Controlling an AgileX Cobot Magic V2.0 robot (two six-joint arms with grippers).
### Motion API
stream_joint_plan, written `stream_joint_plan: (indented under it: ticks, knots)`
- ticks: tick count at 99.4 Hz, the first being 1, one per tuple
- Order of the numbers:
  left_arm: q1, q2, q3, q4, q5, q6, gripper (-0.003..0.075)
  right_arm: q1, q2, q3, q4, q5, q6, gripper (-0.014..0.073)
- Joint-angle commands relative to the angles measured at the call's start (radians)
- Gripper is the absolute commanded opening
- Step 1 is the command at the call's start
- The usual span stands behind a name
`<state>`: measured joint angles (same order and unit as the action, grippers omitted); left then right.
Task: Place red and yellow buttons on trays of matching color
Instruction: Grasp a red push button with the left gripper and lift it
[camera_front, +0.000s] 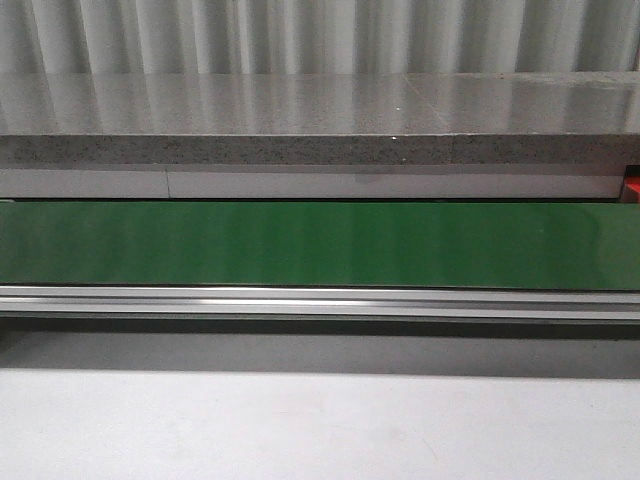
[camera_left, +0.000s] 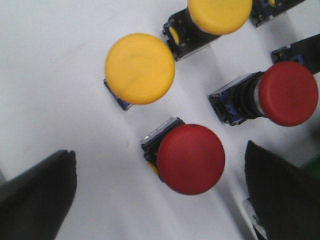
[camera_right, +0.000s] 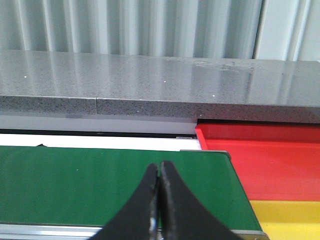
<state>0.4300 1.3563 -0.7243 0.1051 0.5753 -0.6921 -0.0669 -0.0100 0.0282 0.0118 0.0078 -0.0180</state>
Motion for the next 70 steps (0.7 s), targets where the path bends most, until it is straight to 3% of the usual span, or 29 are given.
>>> stream_joint_plan:
  ticks: [1, 44, 56, 70]
  knots:
    - [0.003, 0.01, -0.04, -0.009, -0.044, 0.002, 0.0643, -0.003, -0.016, -0.016, -0.012, -0.08, -0.001, -0.0066]
    - [0.003, 0.103, -0.039, -0.027, -0.143, 0.002, 0.0617, -0.003, -0.016, -0.016, -0.012, -0.08, -0.001, -0.0066]
    - [0.003, 0.103, -0.039, -0.027, -0.138, 0.002, 0.0492, -0.003, -0.016, -0.016, -0.012, -0.08, -0.001, -0.0066]
    - [0.003, 0.103, -0.039, -0.034, -0.117, 0.002, 0.0253, -0.003, -0.016, -0.016, -0.012, -0.08, -0.001, -0.0066]
